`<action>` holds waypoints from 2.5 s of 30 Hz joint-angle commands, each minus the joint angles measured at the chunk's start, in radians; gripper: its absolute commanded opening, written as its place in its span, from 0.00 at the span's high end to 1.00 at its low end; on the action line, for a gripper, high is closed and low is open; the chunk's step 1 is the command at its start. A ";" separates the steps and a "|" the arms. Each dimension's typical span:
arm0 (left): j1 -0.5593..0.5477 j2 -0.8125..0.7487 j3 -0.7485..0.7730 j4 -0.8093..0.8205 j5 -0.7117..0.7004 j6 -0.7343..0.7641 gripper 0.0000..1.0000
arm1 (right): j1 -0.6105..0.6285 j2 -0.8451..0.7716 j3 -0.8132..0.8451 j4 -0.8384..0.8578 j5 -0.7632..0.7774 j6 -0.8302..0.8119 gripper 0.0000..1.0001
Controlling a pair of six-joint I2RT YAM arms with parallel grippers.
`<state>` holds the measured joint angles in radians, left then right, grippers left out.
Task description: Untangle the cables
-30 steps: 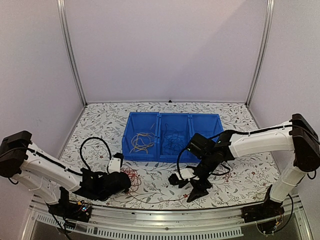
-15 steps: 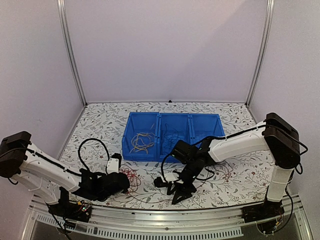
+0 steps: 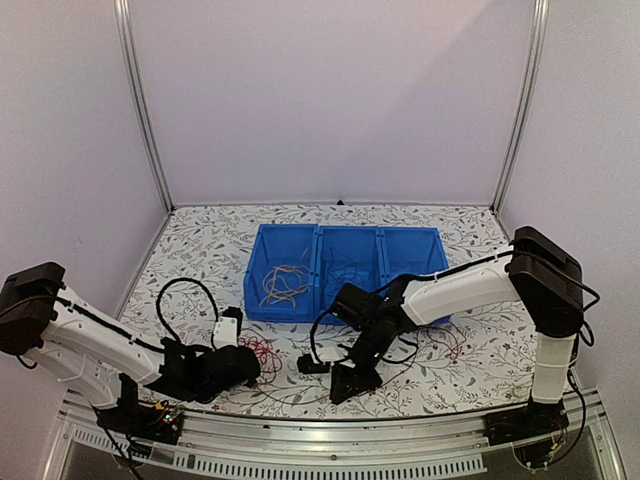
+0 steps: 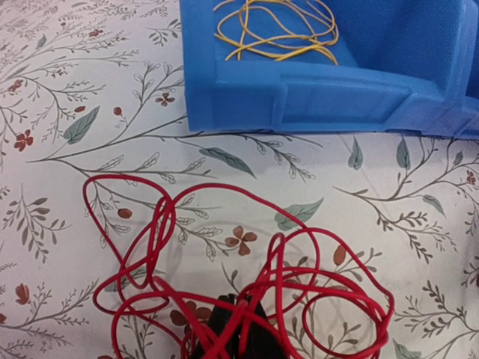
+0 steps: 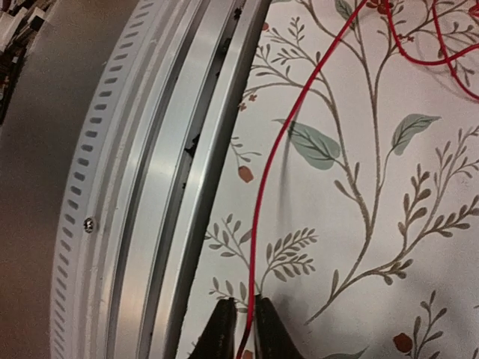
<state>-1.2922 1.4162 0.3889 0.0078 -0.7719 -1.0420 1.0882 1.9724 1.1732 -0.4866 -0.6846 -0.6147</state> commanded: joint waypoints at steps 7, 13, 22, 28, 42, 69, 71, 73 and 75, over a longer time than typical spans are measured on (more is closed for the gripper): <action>0.014 0.024 -0.011 -0.044 -0.017 -0.036 1.00 | -0.056 -0.240 0.163 -0.239 -0.030 -0.069 1.00; 0.021 0.000 -0.042 -0.080 -0.026 -0.055 1.00 | -0.330 -0.441 0.513 -0.396 -0.107 -0.074 1.00; 0.040 0.023 -0.060 -0.070 -0.006 -0.047 1.00 | -0.571 -0.578 0.838 -0.240 0.040 -0.048 1.00; 0.040 0.060 -0.026 -0.068 -0.003 -0.040 1.00 | -0.580 -0.535 0.956 -0.168 0.195 -0.069 1.00; 0.040 0.070 0.022 -0.074 -0.005 0.005 1.00 | -0.678 -0.595 0.672 -0.036 0.282 -0.075 1.00; 0.040 0.127 0.057 -0.080 0.009 0.001 1.00 | -0.692 -0.615 0.701 -0.033 0.195 0.019 1.00; 0.040 0.127 0.057 -0.083 0.008 0.000 1.00 | -0.692 -0.614 0.705 -0.030 0.198 0.019 1.00; 0.040 0.124 0.057 -0.086 0.007 -0.001 1.00 | -0.692 -0.609 0.733 -0.030 0.200 0.021 1.00; 0.039 0.121 0.056 -0.089 0.005 0.000 1.00 | -0.692 -0.602 0.786 -0.037 0.193 0.028 1.00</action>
<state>-1.2636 1.5261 0.4389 -0.0467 -0.7937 -1.0443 0.4004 1.3590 1.8751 -0.5278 -0.4812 -0.6121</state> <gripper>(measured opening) 0.001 0.020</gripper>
